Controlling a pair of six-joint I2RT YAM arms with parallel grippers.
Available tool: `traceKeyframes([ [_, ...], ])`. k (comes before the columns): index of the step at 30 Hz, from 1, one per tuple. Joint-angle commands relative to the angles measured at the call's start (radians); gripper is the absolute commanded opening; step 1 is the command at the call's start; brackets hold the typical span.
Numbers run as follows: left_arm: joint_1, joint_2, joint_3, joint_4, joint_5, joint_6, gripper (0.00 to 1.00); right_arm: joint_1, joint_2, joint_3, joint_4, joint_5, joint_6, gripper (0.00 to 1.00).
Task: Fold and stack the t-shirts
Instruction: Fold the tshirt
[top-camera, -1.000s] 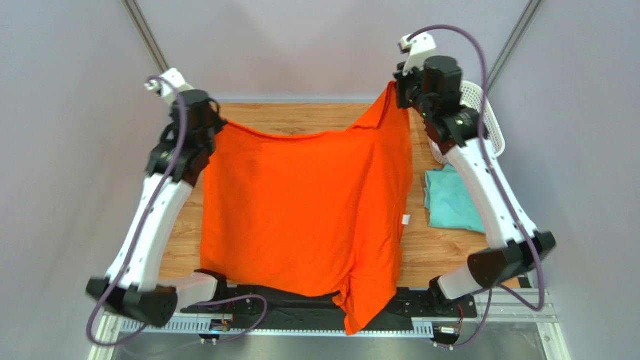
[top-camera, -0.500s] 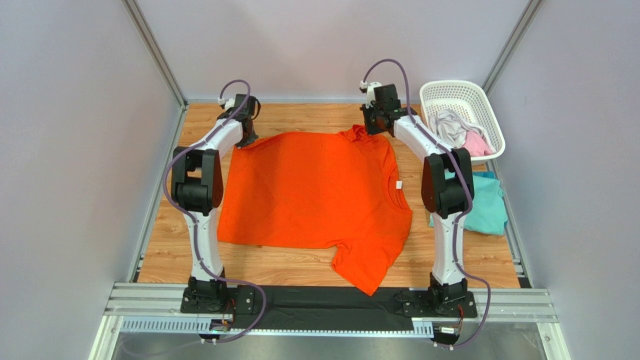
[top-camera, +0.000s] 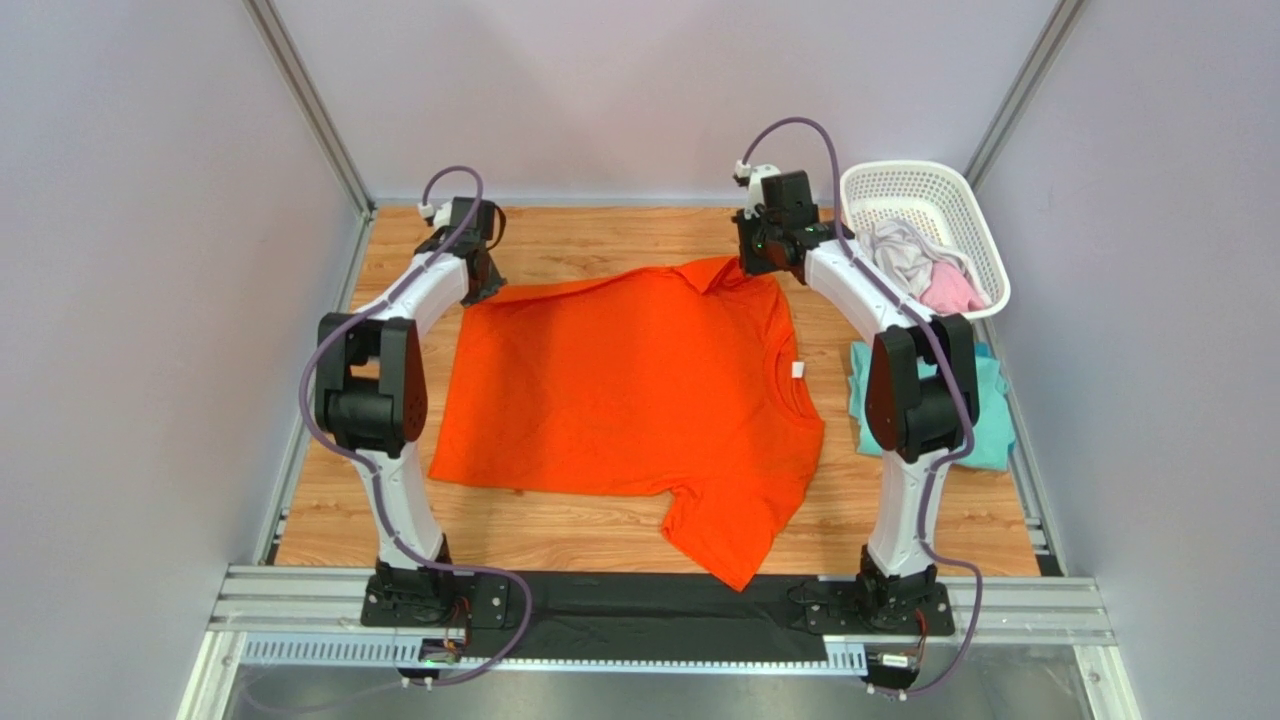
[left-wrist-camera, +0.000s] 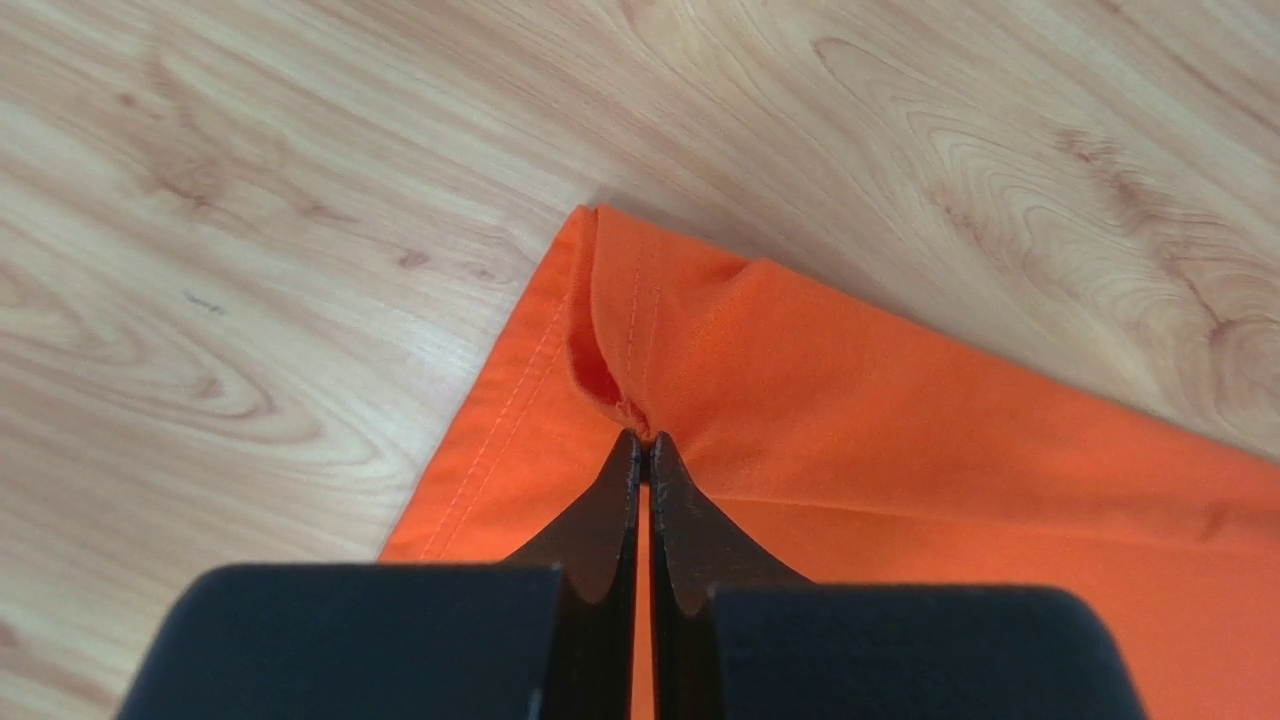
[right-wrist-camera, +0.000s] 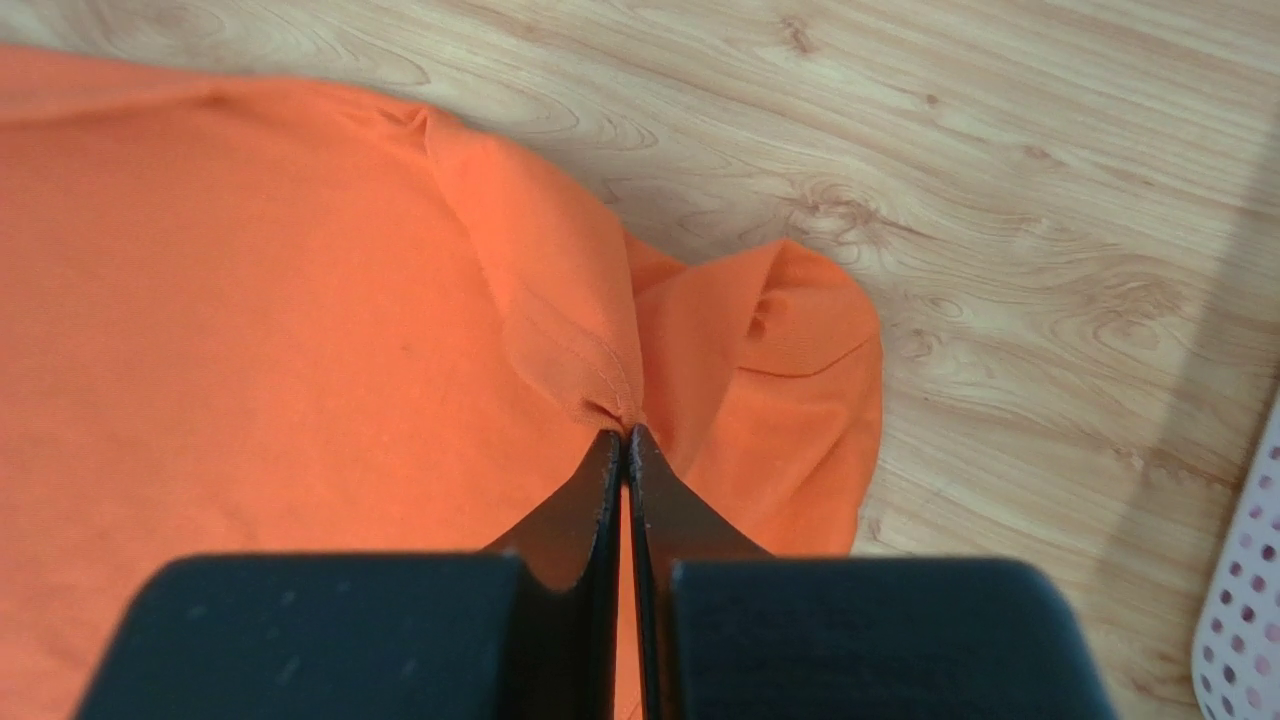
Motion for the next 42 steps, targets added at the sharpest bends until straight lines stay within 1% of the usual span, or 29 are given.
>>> traceKeyframes([
  [1, 0.015, -0.117, -0.037, 0.051, -0.006, -0.004, 0.00, 0.000, -0.121, -0.041, 0.010, 0.011, 0.020, 0.00],
  [5, 0.019, -0.214, -0.132, 0.058, -0.009, -0.018, 0.00, 0.005, -0.199, -0.153, 0.003, -0.008, 0.020, 0.00],
  [9, 0.027, -0.271, -0.195, 0.062, -0.017, -0.023, 0.00, 0.020, -0.296, -0.248, -0.029, 0.004, 0.020, 0.00],
  [12, 0.028, -0.304, -0.240, 0.064, -0.010, -0.024, 0.00, 0.028, -0.385, -0.315, -0.066, 0.015, 0.074, 0.00],
  [16, 0.028, -0.340, -0.283, 0.061, -0.004, -0.027, 0.00, 0.072, -0.466, -0.394, -0.111, 0.067, 0.099, 0.00],
  [17, 0.028, -0.344, -0.297, 0.059, -0.006, -0.030, 0.00, 0.075, -0.478, -0.409, -0.117, 0.111, 0.109, 0.00],
  [22, 0.030, -0.378, -0.332, 0.033, -0.020, -0.032, 0.00, 0.109, -0.561, -0.529, -0.148, 0.195, 0.212, 0.00],
  [27, 0.030, -0.407, -0.384, 0.004, -0.033, -0.040, 0.00, 0.160, -0.626, -0.624, -0.164, 0.216, 0.279, 0.03],
  [30, 0.030, -0.423, -0.410, -0.022, -0.038, -0.044, 0.00, 0.204, -0.665, -0.704, -0.175, 0.254, 0.384, 0.06],
  [31, 0.030, -0.430, -0.416, -0.048, -0.041, -0.055, 0.05, 0.218, -0.688, -0.754, -0.162, 0.239, 0.434, 0.09],
  [32, 0.030, -0.436, -0.421, -0.048, -0.041, -0.058, 0.10, 0.218, -0.699, -0.754, -0.161, 0.239, 0.450, 0.09],
  [33, 0.030, -0.443, -0.427, -0.063, -0.043, -0.057, 0.13, 0.233, -0.713, -0.794, -0.151, 0.218, 0.459, 0.10],
  [34, 0.030, -0.458, -0.430, -0.070, -0.044, -0.054, 0.23, 0.236, -0.724, -0.806, -0.151, 0.213, 0.473, 0.14],
  [36, 0.030, -0.476, -0.438, -0.091, -0.040, -0.044, 0.26, 0.239, -0.754, -0.817, -0.161, 0.189, 0.485, 0.18],
  [37, 0.030, -0.496, -0.438, -0.097, -0.040, -0.037, 0.33, 0.239, -0.764, -0.816, -0.164, 0.187, 0.482, 0.33],
  [38, 0.030, -0.507, -0.435, -0.106, -0.033, -0.035, 0.41, 0.239, -0.773, -0.810, -0.172, 0.195, 0.485, 0.45],
  [39, 0.030, -0.519, -0.433, -0.122, -0.024, -0.035, 0.51, 0.239, -0.784, -0.788, -0.183, 0.201, 0.478, 0.55],
  [40, 0.030, -0.545, -0.432, -0.123, -0.014, -0.037, 0.71, 0.238, -0.787, -0.777, -0.186, 0.208, 0.476, 0.68],
  [41, 0.030, -0.556, -0.429, -0.123, -0.001, -0.032, 0.84, 0.238, -0.787, -0.761, -0.186, 0.222, 0.471, 0.73],
  [42, 0.030, -0.565, -0.426, -0.122, 0.025, -0.027, 0.97, 0.236, -0.779, -0.745, -0.183, 0.250, 0.467, 0.75],
])
